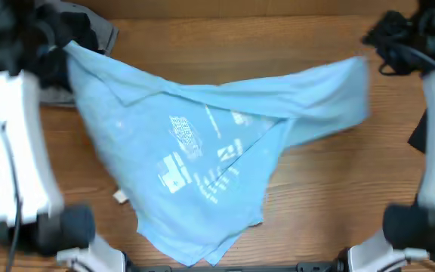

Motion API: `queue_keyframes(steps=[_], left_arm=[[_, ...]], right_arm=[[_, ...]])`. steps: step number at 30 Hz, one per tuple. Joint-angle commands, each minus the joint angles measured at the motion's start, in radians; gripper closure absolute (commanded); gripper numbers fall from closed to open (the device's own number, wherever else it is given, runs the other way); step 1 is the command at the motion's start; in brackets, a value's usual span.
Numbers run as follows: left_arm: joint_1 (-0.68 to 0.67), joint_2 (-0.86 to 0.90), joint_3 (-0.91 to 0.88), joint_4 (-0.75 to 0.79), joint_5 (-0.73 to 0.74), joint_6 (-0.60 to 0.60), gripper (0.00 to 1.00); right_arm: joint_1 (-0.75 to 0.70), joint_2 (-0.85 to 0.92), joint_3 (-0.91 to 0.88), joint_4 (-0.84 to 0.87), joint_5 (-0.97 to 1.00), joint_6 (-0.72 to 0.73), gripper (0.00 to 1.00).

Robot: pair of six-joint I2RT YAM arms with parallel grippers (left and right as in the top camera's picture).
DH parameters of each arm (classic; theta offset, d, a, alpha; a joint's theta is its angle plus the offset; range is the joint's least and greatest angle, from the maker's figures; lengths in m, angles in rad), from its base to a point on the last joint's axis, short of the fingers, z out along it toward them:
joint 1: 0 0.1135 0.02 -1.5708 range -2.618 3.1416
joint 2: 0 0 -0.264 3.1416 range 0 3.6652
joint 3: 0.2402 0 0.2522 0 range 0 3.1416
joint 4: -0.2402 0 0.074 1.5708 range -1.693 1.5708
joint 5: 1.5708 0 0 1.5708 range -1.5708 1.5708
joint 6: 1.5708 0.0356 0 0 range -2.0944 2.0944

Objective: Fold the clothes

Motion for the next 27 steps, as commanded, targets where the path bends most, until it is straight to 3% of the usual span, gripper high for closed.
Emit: queue_keyframes(steps=[1, 2, 3, 9, 21, 27], left_arm=[[-0.032, 0.159, -0.003, 0.007, 0.137, 0.002, 0.11], [-0.032, 0.195, -0.003, -0.003, 0.172, 0.002, 0.02], [-0.032, 0.223, -0.003, -0.018, 0.200, 0.002, 0.00], [-0.032, 0.249, 0.000, -0.114, 0.223, 0.021, 0.00], [-0.122, -0.085, 0.012, -0.360, 0.169, 0.140, 0.05], [-0.267, -0.146, 0.001, -0.579, 0.178, 0.109, 0.25]], right_arm=[[-0.002, 0.116, 0.007, -0.022, -0.025, -0.031, 0.00], [-0.002, 0.136, 0.007, -0.044, -0.024, -0.039, 0.00], [-0.002, 0.148, 0.007, -0.061, -0.024, -0.050, 0.00], [-0.003, 0.116, 0.009, -0.140, -0.014, -0.063, 0.00], [-0.003, -0.076, 0.009, -0.272, -0.017, -0.063, 0.00], [-0.003, -0.138, 0.009, -0.341, -0.017, -0.082, 0.00]])
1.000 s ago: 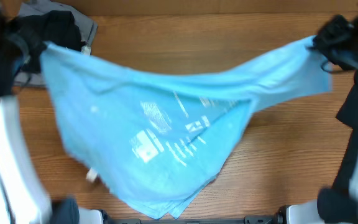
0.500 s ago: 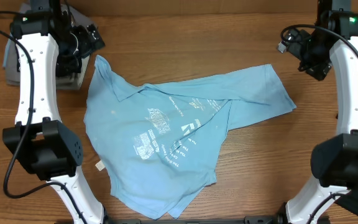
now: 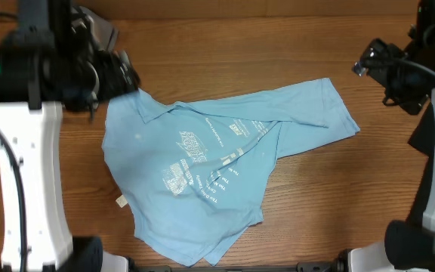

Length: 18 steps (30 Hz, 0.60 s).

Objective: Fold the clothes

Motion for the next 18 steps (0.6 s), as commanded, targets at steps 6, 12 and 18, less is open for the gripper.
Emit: queue_keyframes(steps=[6, 12, 18], left_arm=[[-0.337, 0.000, -0.168, -0.032, -0.010, -0.026, 0.26], [-0.602, 0.000, -0.350, 0.061, -0.067, -0.128, 0.26], [-0.837, 0.002, -0.561, 0.197, -0.058, -0.187, 0.38]], right_arm=[[-0.003, -0.043, 0.017, -0.018, 0.002, -0.027, 0.00], [-0.003, -0.043, 0.017, -0.011, 0.071, -0.051, 0.00], [-0.032, -0.042, 0.017, 0.019, 0.073, -0.051, 0.00]])
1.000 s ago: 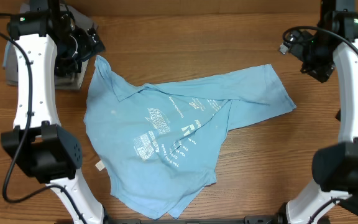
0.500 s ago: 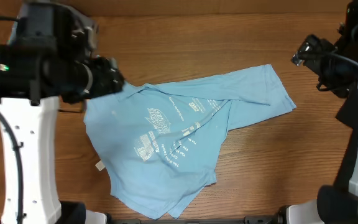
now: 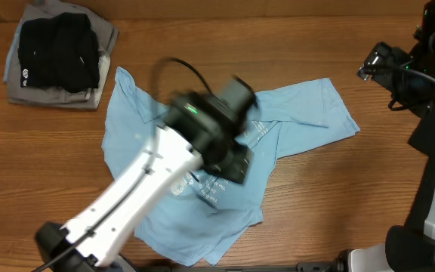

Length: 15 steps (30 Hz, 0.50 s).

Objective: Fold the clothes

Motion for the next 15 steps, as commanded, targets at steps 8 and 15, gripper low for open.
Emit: queue_keyframes(steps=[8, 15], left_arm=[[-0.236, 0.014, -0.298, 0.077, 0.014, -0.147, 0.53], [-0.270, 0.014, -0.433, 0.183, 0.077, -0.135, 0.63]], right_arm=[[-0.096, -0.016, 0.015, 0.036, -0.013, -0.010, 0.00], [-0.126, -0.016, 0.015, 0.044, -0.013, -0.010, 0.00]])
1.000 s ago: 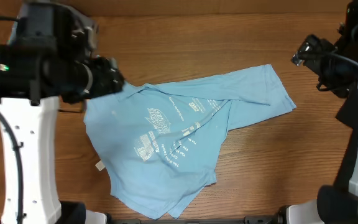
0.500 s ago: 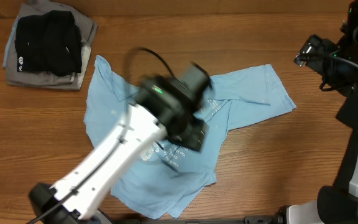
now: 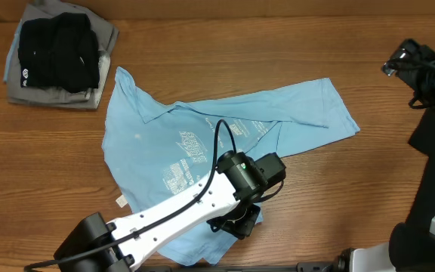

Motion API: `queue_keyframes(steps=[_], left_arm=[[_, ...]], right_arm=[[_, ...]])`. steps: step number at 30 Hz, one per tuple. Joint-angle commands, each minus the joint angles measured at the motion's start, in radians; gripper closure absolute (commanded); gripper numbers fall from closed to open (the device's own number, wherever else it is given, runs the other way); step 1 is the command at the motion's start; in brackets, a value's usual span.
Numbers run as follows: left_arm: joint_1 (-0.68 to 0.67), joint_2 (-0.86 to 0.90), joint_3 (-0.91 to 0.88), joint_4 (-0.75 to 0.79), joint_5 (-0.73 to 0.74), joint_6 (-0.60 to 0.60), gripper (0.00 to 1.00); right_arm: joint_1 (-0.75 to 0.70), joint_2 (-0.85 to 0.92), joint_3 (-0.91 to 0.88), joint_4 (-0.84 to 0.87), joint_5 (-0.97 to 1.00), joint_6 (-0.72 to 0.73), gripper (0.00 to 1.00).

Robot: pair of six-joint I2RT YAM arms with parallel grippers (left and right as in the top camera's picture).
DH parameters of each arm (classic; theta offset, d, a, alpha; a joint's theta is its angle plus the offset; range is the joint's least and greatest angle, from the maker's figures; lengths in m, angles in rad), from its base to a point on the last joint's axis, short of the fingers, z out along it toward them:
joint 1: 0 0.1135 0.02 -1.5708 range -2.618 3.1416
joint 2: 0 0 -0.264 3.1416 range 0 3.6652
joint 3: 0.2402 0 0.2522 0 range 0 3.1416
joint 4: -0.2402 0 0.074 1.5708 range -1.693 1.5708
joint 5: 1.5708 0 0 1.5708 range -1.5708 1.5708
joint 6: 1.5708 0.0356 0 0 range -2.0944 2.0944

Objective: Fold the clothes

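Observation:
A light blue T-shirt [image 3: 165, 143] with white print lies crumpled and askew on the wooden table, one sleeve stretching right toward [image 3: 331, 113]. My left arm reaches in from the bottom left. Its gripper [image 3: 236, 223] points down on the shirt's lower right hem, and the wrist hides the jaws. Off at the right edge my right gripper [image 3: 408, 60] hangs well clear of the shirt, too dark and small to read.
A stack of folded clothes [image 3: 55, 53], black on grey, sits at the back left corner. A small white tag [image 3: 119, 201] lies by the shirt's left edge. The right arm's white links run down the right side.
My left arm, then blurred over the shirt's middle, now sits lower at the bottom right hem. The right gripper has shifted a little further right. The shirt lies as before.
At first both grippers held the shirt stretched out, the left at its back left corner and the right at its back right. Then it lay on the table, the right gripper apart from it. The left arm was then over the middle, now at the lower hem.

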Motion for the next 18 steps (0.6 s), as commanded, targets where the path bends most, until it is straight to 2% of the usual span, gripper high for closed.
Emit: queue_keyframes(steps=[1, 5, 11, 18], left_arm=[[-0.039, 0.005, -0.050, 0.050, 0.050, -0.016, 0.63], [-0.076, 0.005, -0.106, 0.132, 0.054, -0.049, 0.56], [-0.100, 0.005, -0.208, 0.200, 0.083, -0.068, 0.61], [-0.106, 0.011, -0.250, 0.265, 0.075, -0.068, 0.60]], right_arm=[[-0.007, -0.016, 0.015, 0.012, -0.008, -0.008, 0.00], [-0.007, -0.010, 0.015, 0.028, -0.008, -0.007, 0.00], [-0.007, 0.018, 0.015, 0.035, -0.008, -0.008, 0.00], [-0.007, 0.080, 0.015, 0.050, -0.024, -0.008, 0.00]])
